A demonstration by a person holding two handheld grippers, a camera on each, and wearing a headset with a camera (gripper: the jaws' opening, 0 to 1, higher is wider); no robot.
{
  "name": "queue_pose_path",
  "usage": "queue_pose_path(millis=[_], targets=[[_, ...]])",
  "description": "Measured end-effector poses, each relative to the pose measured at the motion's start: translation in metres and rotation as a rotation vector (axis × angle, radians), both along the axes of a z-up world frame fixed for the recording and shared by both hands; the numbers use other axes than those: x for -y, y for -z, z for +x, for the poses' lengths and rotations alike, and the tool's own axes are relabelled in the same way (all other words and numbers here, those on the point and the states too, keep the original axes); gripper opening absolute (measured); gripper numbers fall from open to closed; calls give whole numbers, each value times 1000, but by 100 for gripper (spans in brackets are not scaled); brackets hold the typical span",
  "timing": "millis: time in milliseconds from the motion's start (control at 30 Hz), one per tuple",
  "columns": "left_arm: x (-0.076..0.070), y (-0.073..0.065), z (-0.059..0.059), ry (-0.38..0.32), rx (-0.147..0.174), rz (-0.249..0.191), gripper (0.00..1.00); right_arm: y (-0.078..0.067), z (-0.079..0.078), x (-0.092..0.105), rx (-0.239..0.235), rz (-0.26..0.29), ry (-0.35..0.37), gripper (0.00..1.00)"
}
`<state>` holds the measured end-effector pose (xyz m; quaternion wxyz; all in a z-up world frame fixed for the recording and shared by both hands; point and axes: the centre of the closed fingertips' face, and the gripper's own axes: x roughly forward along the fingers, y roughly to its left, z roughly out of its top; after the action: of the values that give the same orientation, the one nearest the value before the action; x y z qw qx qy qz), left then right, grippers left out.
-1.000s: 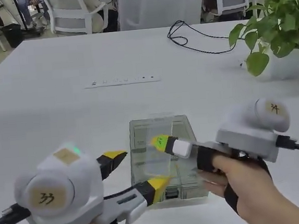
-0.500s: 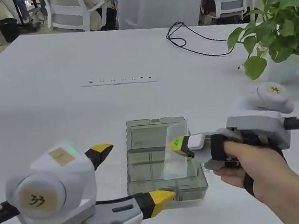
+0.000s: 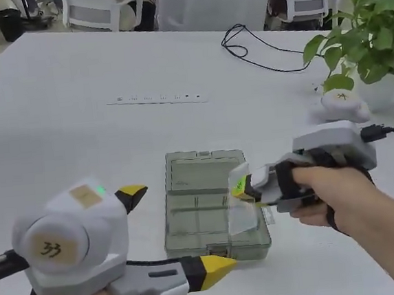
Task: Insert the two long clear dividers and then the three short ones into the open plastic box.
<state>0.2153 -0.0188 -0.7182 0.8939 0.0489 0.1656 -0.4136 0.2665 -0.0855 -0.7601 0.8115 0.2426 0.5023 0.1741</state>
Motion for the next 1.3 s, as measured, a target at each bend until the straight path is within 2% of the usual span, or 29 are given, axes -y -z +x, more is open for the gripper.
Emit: queue_pose_path(millis=[67, 167, 233, 267, 500, 733, 900, 1133, 1300], targets=[[0, 0, 0, 0, 1, -7, 100, 2, 1, -1, -7, -7, -5, 6], [-1, 2, 1, -1, -2, -3, 100, 10, -1, 1, -37, -54, -21, 6], [-1, 4, 1, 2, -4, 3, 100, 14, 0, 0, -58, -55, -24, 6], [0, 5, 1, 2, -7, 3, 100, 21, 4, 3, -68, -61, -27, 6], [-2, 7, 1, -8, -11, -2, 100, 32, 4, 9, -112, -99, -36, 6], [-4, 9, 2, -16, -22, -8, 98, 43, 8, 12, -160, -74, -31, 6], [-3, 7, 2, -16, -24, -20, 98, 47, 9, 12, -168, -76, -34, 6], [-3, 8, 3, -16, -27, -16, 97, 48, 4, 5, -185, -76, -40, 6], [-4, 8, 3, -17, -29, -13, 97, 54, 13, 7, -193, -81, -42, 6]])
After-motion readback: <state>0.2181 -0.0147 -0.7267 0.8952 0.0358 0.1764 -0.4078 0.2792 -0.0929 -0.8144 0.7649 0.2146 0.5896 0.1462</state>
